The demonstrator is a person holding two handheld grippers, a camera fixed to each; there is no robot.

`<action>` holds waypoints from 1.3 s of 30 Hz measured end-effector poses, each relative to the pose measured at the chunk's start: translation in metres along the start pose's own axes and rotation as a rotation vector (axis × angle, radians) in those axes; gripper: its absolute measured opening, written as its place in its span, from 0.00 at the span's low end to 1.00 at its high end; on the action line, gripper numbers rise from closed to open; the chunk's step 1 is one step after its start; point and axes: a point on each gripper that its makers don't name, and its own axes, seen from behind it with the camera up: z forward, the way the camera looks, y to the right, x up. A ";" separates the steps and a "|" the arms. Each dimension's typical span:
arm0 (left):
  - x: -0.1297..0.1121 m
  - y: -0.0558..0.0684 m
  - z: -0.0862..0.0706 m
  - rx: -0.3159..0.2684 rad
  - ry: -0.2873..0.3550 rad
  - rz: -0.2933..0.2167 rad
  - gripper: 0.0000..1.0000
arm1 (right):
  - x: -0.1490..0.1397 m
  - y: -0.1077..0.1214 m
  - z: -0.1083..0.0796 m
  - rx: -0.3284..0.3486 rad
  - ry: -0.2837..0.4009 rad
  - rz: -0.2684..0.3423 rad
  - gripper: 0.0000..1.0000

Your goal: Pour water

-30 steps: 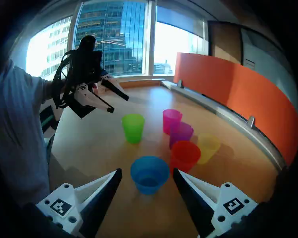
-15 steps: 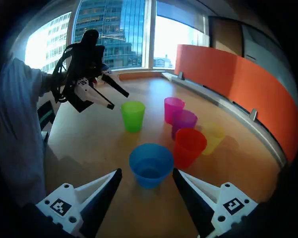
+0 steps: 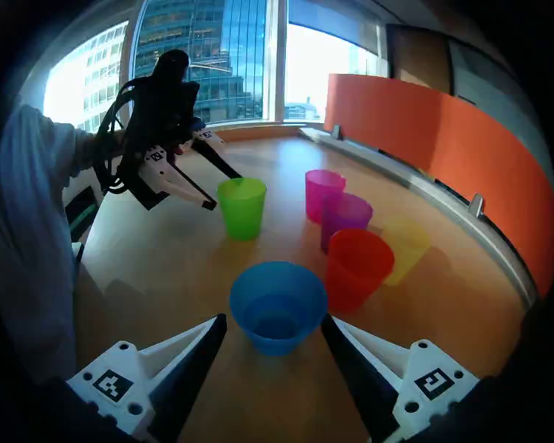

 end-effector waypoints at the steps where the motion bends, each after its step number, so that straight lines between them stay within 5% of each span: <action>1: 0.000 0.000 0.002 -0.003 -0.001 -0.001 1.00 | 0.000 0.000 0.002 0.001 -0.001 0.000 0.99; 23: 0.009 0.003 0.028 -0.037 -0.004 0.004 1.00 | 0.005 0.001 0.014 0.022 0.006 0.011 0.99; 29: 0.007 0.002 0.031 -0.032 -0.007 0.011 0.87 | 0.005 0.001 0.014 0.021 0.008 0.011 1.00; 39: 0.009 0.002 0.033 -0.027 -0.002 0.018 0.86 | 0.006 0.000 0.015 0.023 0.011 0.009 1.00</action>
